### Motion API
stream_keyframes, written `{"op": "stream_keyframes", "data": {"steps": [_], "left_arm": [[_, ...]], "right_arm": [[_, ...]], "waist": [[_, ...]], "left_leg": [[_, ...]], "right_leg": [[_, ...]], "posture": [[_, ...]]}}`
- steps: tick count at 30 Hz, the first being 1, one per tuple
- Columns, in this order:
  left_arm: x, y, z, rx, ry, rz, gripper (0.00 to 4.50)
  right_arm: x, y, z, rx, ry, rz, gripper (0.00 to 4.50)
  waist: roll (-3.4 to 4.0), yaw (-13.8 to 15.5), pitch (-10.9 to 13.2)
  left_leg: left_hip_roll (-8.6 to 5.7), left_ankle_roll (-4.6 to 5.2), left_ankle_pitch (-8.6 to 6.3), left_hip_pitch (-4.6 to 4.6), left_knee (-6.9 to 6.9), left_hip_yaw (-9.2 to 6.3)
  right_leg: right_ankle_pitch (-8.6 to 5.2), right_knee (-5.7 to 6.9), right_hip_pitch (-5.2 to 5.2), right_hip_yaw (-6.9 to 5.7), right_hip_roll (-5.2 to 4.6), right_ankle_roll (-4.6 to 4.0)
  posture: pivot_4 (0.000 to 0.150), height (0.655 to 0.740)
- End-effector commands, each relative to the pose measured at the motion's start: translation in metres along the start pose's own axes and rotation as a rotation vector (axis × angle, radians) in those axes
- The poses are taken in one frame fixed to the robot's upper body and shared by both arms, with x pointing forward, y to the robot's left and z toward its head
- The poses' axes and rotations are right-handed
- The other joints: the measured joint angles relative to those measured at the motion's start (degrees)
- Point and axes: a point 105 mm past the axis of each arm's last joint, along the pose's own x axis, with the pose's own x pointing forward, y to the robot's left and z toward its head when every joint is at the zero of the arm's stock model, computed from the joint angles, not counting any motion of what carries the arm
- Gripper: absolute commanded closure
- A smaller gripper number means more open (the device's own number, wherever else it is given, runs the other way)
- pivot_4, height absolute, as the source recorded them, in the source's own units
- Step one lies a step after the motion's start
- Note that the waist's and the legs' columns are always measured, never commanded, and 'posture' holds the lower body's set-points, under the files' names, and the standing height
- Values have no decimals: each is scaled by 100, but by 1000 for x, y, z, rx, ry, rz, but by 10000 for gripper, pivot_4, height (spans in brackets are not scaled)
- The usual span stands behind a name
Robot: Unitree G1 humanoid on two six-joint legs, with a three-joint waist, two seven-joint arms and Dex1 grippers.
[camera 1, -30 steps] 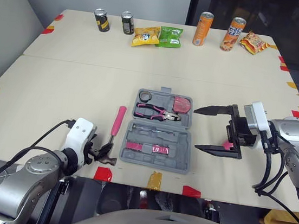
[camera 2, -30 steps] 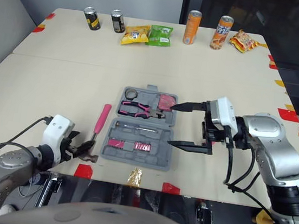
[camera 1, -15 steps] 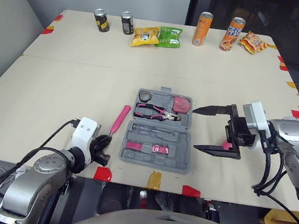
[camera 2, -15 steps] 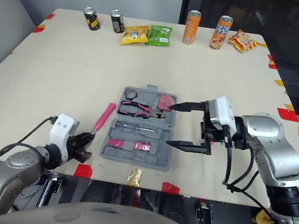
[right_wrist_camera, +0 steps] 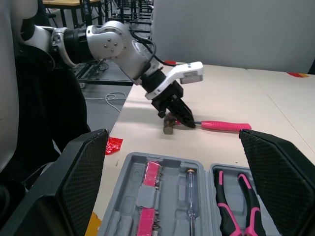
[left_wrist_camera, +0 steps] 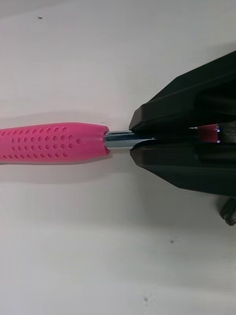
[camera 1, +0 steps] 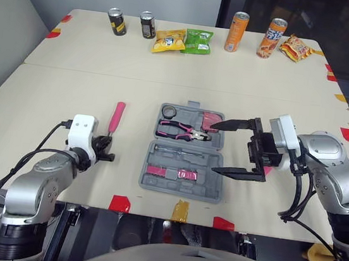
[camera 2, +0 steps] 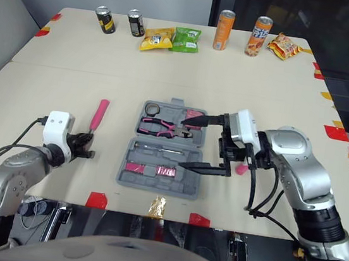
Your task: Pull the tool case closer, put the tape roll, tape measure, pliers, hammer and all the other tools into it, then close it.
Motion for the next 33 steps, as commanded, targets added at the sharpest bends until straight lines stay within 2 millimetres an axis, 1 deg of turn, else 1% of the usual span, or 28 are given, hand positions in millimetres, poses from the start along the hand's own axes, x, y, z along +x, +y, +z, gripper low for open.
{"op": "stream_keyframes", "data": {"steps": [1,3,5,9,11,13,15,17,19,20,21,23,24,25,27,30,33], "left_arm": [[2,3,6,-7,-23,11,44462],[-2,6,9,-26,-34,22,35343],[-8,6,11,-23,-44,10,28309],[-28,8,22,-14,-94,-63,14121],[-43,17,32,45,-105,-102,7159],[-58,24,45,102,-114,-180,7159],[-65,28,52,169,-100,-230,7159],[-75,29,64,311,-89,-360,7159],[-80,36,75,492,-69,-431,7159],[-79,41,84,583,-57,-458,7159],[-78,43,94,718,-52,-496,7159],[-78,47,101,958,-7,-578,7159],[-77,50,101,1031,15,-607,7159],[-73,51,104,1169,40,-640,7159],[-66,52,111,1372,97,-724,7159],[-51,48,119,1562,132,-810,7159],[-31,37,114,1767,165,-901,7159]], "right_arm": [[2,-2,6,-45,-14,3,0],[2,-2,7,-51,-18,0,0],[2,-2,7,-52,-22,-2,0],[2,-3,8,-50,-37,-27,0],[0,-2,9,-42,-47,-56,0],[-3,-1,9,-33,-54,-85,0],[-4,0,8,-30,-52,-97,0],[-6,2,8,-28,-45,-113,0],[-7,3,8,-26,-43,-124,0],[-8,4,8,-26,-43,-133,0],[-9,6,8,-27,-41,-140,0],[-9,7,8,-26,-38,-151,0],[-8,7,7,-26,-37,-154,0],[-9,7,8,-29,-39,-163,0],[-9,7,9,-35,-40,-179,0],[-9,8,9,-36,-39,-192,0],[-9,8,8,-38,-37,-205,0]], "waist": [[0,-1,0],[0,-8,0],[0,-10,0],[-2,-37,1],[-6,-24,3],[-6,-10,4],[-5,8,6],[-6,20,8],[-5,35,10],[-7,41,12],[-6,69,13],[-7,91,16],[-5,87,17],[-3,80,18],[-2,99,19],[-3,150,18],[-5,165,17]], "left_leg": [[0,1,0,-4,3,-3],[0,1,0,-10,7,-7],[0,1,0,-18,11,-11],[2,1,0,-31,9,-11],[2,1,0,-31,6,-12],[2,1,0,-31,6,-18],[1,1,0,-30,5,-20],[-3,3,0,-26,6,-18],[-4,7,0,-24,6,-16],[-4,8,0,-23,5,-16],[-4,8,0,-21,1,-15],[-5,11,1,-18,-2,-16],[-5,12,1,-16,-3,-13],[-6,12,1,-16,-4,-9],[-10,12,1,-15,-6,3],[-9,11,2,-20,-1,9],[-13,9,1,-27,6,22]], "right_leg": [[1,1,-1,-2,0,1],[2,1,-2,-4,-1,1],[3,2,-6,-7,-1,2],[3,2,-21,-9,0,2],[3,2,-23,-10,0,2],[2,1,-23,-15,0,1],[2,-1,-23,-17,1,2],[2,-1,-22,-14,-4,2],[4,-5,-20,-11,-5,8],[4,-5,-21,-12,-5,8],[5,-6,-20,-11,-5,9],[5,-6,-21,-13,-6,10],[8,-6,-21,-10,-6,14],[9,-9,-20,-6,-7,17],[12,-9,-24,1,-13,23],[15,3,-33,3,-13,23],[17,31,-50,12,-21,24]], "posture": [[1500,7400],[1500,7400],[1500,7400],[1500,7400],[1500,7400],[1500,7400],[1500,7400],[1500,7400],[1500,7400],[1500,7400],[1500,7400],[1500,7400],[1500,7400],[1500,7400],[1500,7400],[1500,7400],[1500,7400]]}}
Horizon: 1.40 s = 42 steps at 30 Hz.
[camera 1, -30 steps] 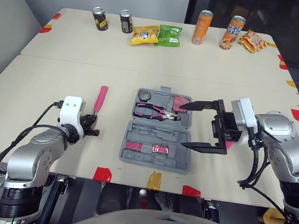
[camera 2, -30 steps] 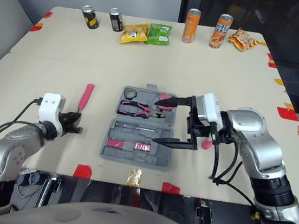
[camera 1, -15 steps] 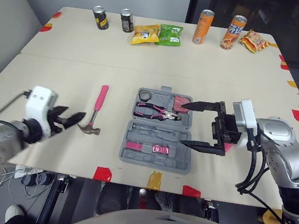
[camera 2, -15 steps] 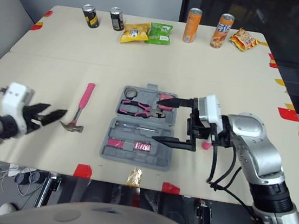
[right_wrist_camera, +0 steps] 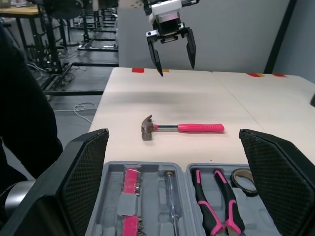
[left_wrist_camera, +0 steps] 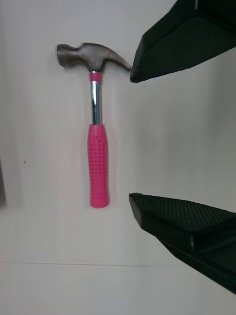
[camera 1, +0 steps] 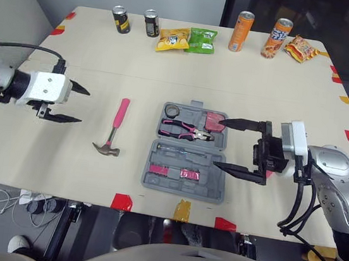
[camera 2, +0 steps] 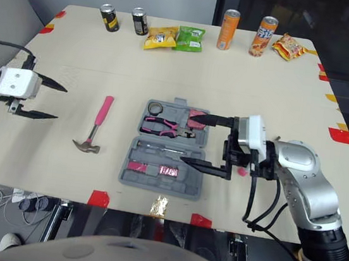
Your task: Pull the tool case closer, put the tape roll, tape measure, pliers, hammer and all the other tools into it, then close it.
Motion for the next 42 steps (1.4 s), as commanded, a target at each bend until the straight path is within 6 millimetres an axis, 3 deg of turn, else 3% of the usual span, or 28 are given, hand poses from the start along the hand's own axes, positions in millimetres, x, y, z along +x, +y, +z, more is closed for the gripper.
{"op": "stream_keyframes", "data": {"steps": [1,8,19,20,25,29,32,37,42], "left_arm": [[24,-8,-4,204,39,-185,7159],[71,-13,8,431,-28,-347,7159],[109,-12,13,665,27,-440,7159],[113,-14,12,674,37,-450,12350],[125,-20,3,676,81,-465,29432],[123,-20,-3,630,97,-449,42842],[110,-21,-9,490,94,-437,44619],[75,-20,-23,65,75,-402,44619],[56,-9,-35,-541,-10,-180,44619]], "right_arm": [[2,3,10,-54,-19,0,0],[3,3,13,-67,-17,-15,0],[5,3,15,-79,-16,-34,0],[5,3,15,-79,-16,-36,0],[5,5,16,-80,-14,-47,0],[3,6,16,-79,-9,-53,0],[3,6,15,-79,-6,-54,0],[3,5,13,-80,-6,-58,0],[5,2,12,-78,-20,-61,0]], "waist": [[-1,11,0],[-4,16,-1],[-7,69,0],[-8,69,0],[11,83,-12],[39,128,-32],[33,126,-29],[-1,72,-8],[-1,71,-7]], "left_leg": [[-1,-3,-2,-3,6,4],[3,-13,-3,-3,18,4],[4,-17,-4,-6,22,3],[4,-17,-4,-6,23,3],[2,-16,-4,-1,22,2],[2,-17,-4,16,22,0],[2,-17,-4,16,22,0],[5,-24,-1,-5,24,4],[7,-29,-4,-10,21,11]], "right_leg": [[0,15,-10,5,-2,0],[7,70,-30,7,1,13],[24,68,-31,7,0,44],[24,68,-30,7,1,44],[25,70,-27,7,0,47],[24,82,-13,4,-3,46],[24,85,-14,5,-3,45],[22,90,-42,7,1,41],[18,90,-52,9,0,34]], "posture": [[1500,7400],[1500,7400],[1500,7400],[1500,7400],[1500,7400],[1500,7400],[1500,7400],[1500,7400],[1500,7400]]}}
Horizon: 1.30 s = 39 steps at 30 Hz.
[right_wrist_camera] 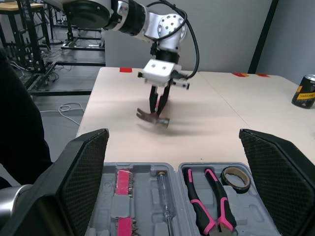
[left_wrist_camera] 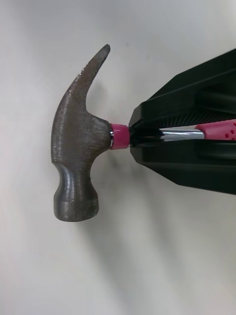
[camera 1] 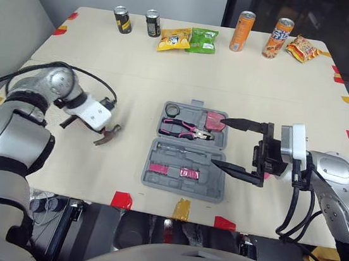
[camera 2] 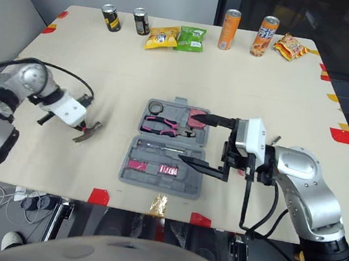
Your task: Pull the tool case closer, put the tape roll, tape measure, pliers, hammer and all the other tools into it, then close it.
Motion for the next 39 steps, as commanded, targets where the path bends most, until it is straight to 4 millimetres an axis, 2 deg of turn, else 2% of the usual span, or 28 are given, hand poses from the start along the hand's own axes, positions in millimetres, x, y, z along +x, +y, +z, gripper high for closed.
{"op": "stream_keyframes", "data": {"steps": [1,3,8,10,14,18,27,28,31,34,39], "left_arm": [[-20,7,2,-407,-167,136,44619],[-21,4,6,-561,-211,197,44619],[-13,-9,33,-920,-368,382,44619],[-8,-12,36,-1034,-347,466,44619],[6,-20,48,-1215,-304,526,44619],[19,-19,58,-1249,-314,560,44619],[53,-9,55,-1204,-241,612,44619],[54,-9,55,-1217,-253,617,37848],[53,-12,51,-1213,-263,630,29606],[43,-18,45,-1165,-337,654,18622],[26,-42,35,-1070,-483,693,777]], "right_arm": [[2,-1,8,-43,-29,3,0],[2,0,8,-43,-31,6,0],[1,2,8,-34,-27,31,0],[-1,2,9,-33,-24,34,0],[-3,3,10,-29,-19,36,0],[-4,3,10,-24,-14,35,0],[-7,3,9,-18,3,37,0],[-7,3,9,-16,3,36,0],[-8,3,9,-13,7,32,0],[-9,4,8,-8,10,26,0],[-10,4,7,-3,12,16,0]], "waist": [[-1,-12,1],[-2,-15,2],[-8,-28,7],[-10,-7,8],[-10,-29,9],[-11,-36,9],[-10,-70,9],[-10,-69,9],[-9,-67,8],[-8,-90,8],[-7,-244,8]], "left_leg": [[0,0,0,2,-4,1],[0,0,0,2,-5,1],[-1,4,1,0,-5,1],[-1,6,2,-1,-4,-1],[-1,12,3,0,-3,-5],[-1,14,4,-2,-2,-8],[-2,20,4,-3,-3,-14],[-2,20,4,-2,-3,-14],[-2,21,3,0,-4,-14],[-2,21,3,3,-9,-14],[0,21,3,2,-27,-16]], "right_leg": [[-3,-2,0,1,-2,-5],[-38,-3,2,0,-3,-65],[-39,-26,13,-2,-3,-68],[-39,-32,17,-2,-3,-68],[-38,-31,22,-6,-1,-68],[-39,-34,24,-8,1,-68],[-38,-40,25,-11,3,-66],[-38,-40,26,-11,3,-66],[-38,-44,30,-11,2,-65],[-38,-45,32,-12,3,-64],[-39,-57,29,-13,8,-63]], "posture": [[1500,7400],[1500,7400],[1500,7400],[1500,7400],[1500,7400],[1500,7400],[1500,7400],[1500,7400],[1500,7400],[1500,7400],[1500,7400]]}}
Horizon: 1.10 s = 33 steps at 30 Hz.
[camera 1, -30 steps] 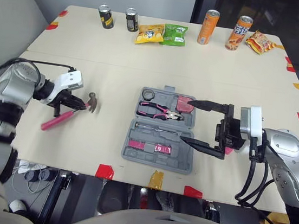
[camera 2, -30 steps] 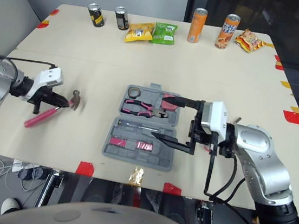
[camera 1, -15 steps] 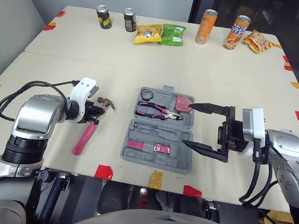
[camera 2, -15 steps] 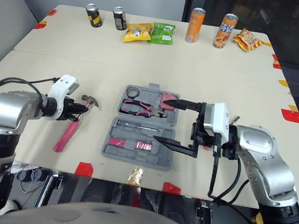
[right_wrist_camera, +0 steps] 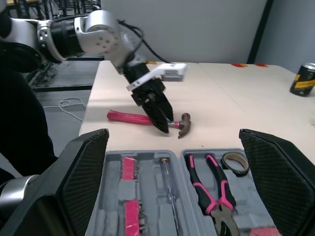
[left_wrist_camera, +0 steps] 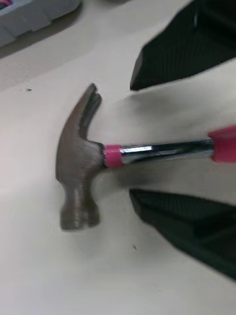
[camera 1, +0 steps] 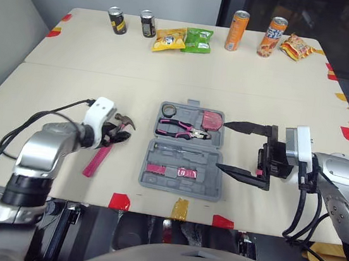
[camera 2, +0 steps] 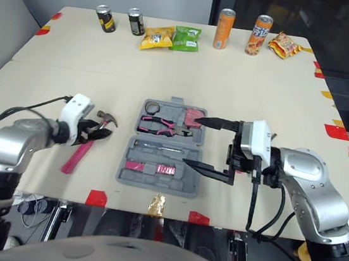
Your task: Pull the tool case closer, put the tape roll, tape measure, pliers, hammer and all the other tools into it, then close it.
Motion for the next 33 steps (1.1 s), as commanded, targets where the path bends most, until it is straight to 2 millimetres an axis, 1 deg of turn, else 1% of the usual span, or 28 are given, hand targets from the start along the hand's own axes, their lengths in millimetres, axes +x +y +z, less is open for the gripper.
{"op": "stream_keyframes", "data": {"steps": [1,4,8,13,17,23,28,32,33], "left_arm": [[-24,5,6,61,-149,-27,247],[-27,3,-1,57,-215,-28,247],[-15,-4,-2,90,-263,-9,247],[-3,3,0,100,-254,73,247],[5,0,1,116,-216,88,11494],[13,-4,0,93,-185,104,11494],[20,-8,5,59,-194,116,11494],[25,-11,5,51,-189,127,11494],[26,-12,5,49,-187,132,14173]], "right_arm": [[-1,1,10,-38,-18,1,0],[-1,0,9,-37,-19,-4,0],[-1,-1,9,-39,-19,-4,0],[-1,-3,9,-42,-15,-3,0],[-1,-3,9,-42,-13,-4,0],[0,-2,8,-40,-14,-5,0],[0,-2,8,-40,-14,-6,0],[0,-3,8,-42,-14,-7,0],[0,-3,8,-42,-15,-7,0]], "waist": [[0,-38,0],[0,-30,1],[0,47,1],[-1,40,2],[-1,13,2],[-1,-15,2],[-1,-13,2],[-1,-3,2],[0,1,2]], "left_leg": [[0,0,0,-1,-3,0],[0,1,-1,-6,-8,-1],[-3,11,-2,-9,-11,-1],[-3,13,-2,-3,-12,1],[-2,13,-2,-1,-13,0],[-3,13,-2,-2,-12,1],[-3,15,-1,1,-9,0],[-3,16,0,3,-7,-1],[-3,16,0,3,-6,-1]], "right_leg": [[0,-8,1,-1,0,0],[5,-39,4,-3,-1,9],[17,-75,20,-6,-7,25],[18,-73,24,-5,-6,27],[19,-67,24,-5,-4,26],[19,-68,24,-4,-4,27],[22,-64,29,-4,-5,25],[23,-63,34,-4,-5,25],[23,-63,35,-5,-5,25]], "posture": [[1500,7400],[1500,7400],[1500,7400],[1500,7400],[1500,7400],[1500,7400],[1500,7400],[1500,7400],[1500,7400]]}}
